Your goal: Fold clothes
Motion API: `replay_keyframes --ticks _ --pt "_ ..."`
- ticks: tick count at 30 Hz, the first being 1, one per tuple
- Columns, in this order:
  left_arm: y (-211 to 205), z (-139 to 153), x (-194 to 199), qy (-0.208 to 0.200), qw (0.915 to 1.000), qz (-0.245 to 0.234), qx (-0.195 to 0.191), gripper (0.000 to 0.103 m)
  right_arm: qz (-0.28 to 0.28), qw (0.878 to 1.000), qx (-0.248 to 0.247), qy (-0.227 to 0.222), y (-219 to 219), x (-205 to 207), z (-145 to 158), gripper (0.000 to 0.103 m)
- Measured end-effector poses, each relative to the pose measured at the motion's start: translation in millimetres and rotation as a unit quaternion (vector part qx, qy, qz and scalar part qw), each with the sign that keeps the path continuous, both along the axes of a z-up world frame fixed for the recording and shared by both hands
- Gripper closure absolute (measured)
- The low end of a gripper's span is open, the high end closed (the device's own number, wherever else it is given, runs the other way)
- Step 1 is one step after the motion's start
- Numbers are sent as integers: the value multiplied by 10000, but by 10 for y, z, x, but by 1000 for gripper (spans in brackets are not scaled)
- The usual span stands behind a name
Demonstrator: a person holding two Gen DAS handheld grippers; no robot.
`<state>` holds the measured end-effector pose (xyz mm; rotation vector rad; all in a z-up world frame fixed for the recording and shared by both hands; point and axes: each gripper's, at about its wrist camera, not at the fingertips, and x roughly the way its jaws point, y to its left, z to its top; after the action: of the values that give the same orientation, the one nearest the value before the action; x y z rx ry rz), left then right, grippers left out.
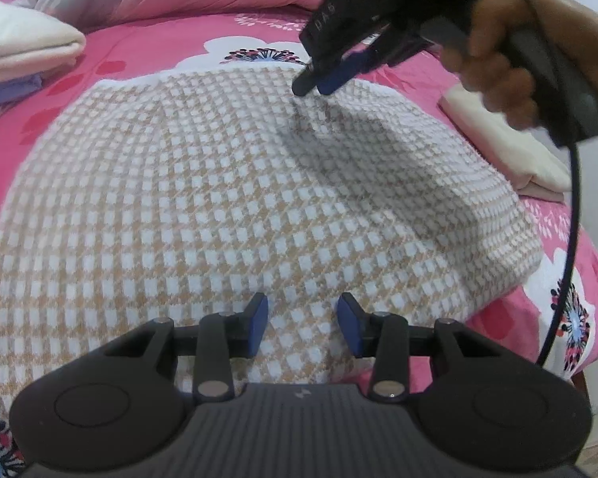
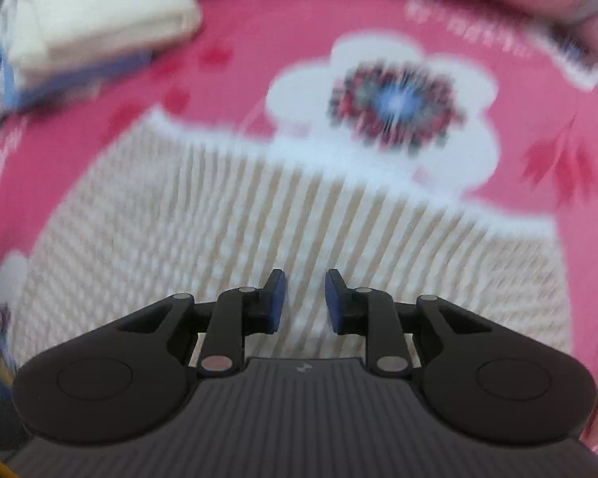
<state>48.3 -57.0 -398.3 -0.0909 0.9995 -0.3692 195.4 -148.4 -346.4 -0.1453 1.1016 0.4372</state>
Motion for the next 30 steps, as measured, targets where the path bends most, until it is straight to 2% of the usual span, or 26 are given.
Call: replay_keyframes --ticks 5,9,13,30 --pt "-19 14 6 16 10000 95 16 62 -136 9997 63 180 0 258 -368 83" --pt "-42 23 10 27 10000 71 62 62 25 9998 -145 112 84 230 -319 83" --pt "-36 29 13 37 10000 58 49 62 8 9998 -57 195 55 268 -322 82" --pt "-43 20 -4 -23 9999 107 82 62 12 10000 16 -12 25 189 -332 82"
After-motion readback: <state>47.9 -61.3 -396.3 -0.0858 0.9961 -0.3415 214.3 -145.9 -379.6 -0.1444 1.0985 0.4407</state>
